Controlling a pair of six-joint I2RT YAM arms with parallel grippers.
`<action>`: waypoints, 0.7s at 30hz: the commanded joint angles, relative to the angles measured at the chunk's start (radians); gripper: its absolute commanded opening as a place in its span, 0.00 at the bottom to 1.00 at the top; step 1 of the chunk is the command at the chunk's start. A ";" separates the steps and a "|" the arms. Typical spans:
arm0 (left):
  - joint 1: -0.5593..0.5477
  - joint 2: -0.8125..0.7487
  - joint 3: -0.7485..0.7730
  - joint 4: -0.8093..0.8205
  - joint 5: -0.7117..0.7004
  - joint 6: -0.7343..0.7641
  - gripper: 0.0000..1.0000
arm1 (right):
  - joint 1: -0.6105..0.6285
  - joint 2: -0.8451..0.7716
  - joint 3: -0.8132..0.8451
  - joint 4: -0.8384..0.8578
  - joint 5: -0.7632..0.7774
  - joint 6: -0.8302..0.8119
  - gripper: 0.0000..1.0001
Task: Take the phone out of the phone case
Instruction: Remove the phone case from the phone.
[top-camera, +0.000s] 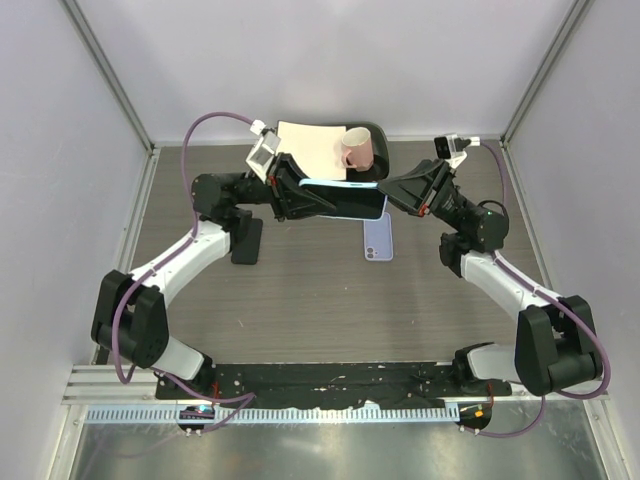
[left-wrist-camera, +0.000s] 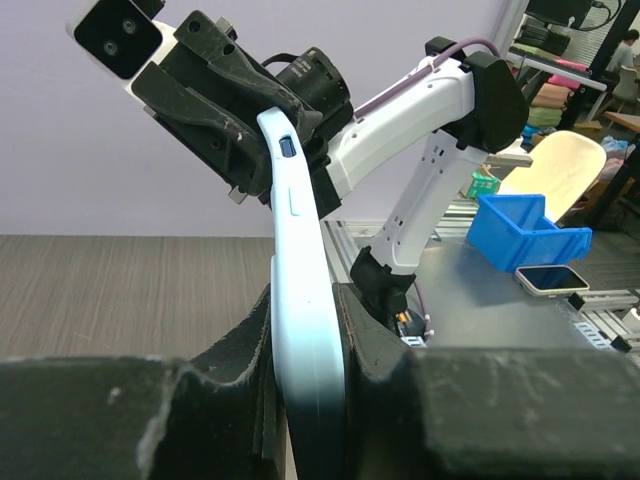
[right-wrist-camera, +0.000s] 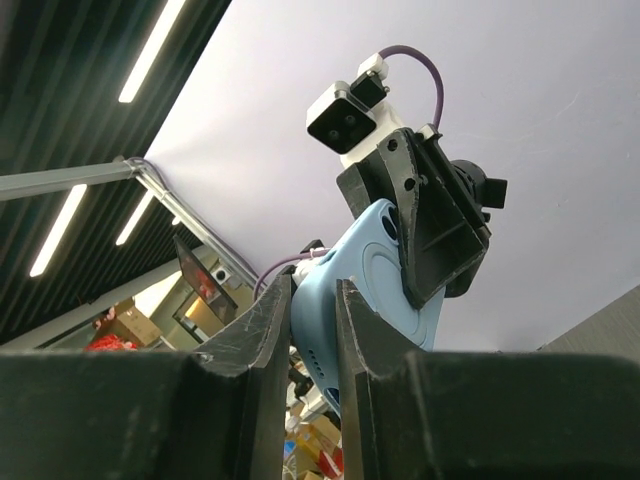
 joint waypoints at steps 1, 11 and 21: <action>-0.113 -0.045 0.019 0.171 0.176 0.033 0.00 | -0.009 0.049 -0.025 -0.203 0.153 0.033 0.01; -0.139 -0.033 0.019 0.179 0.185 0.032 0.00 | -0.014 0.062 -0.031 -0.188 0.193 0.138 0.01; -0.164 -0.051 0.022 0.181 0.194 0.019 0.00 | -0.038 0.060 -0.054 -0.246 0.208 0.114 0.01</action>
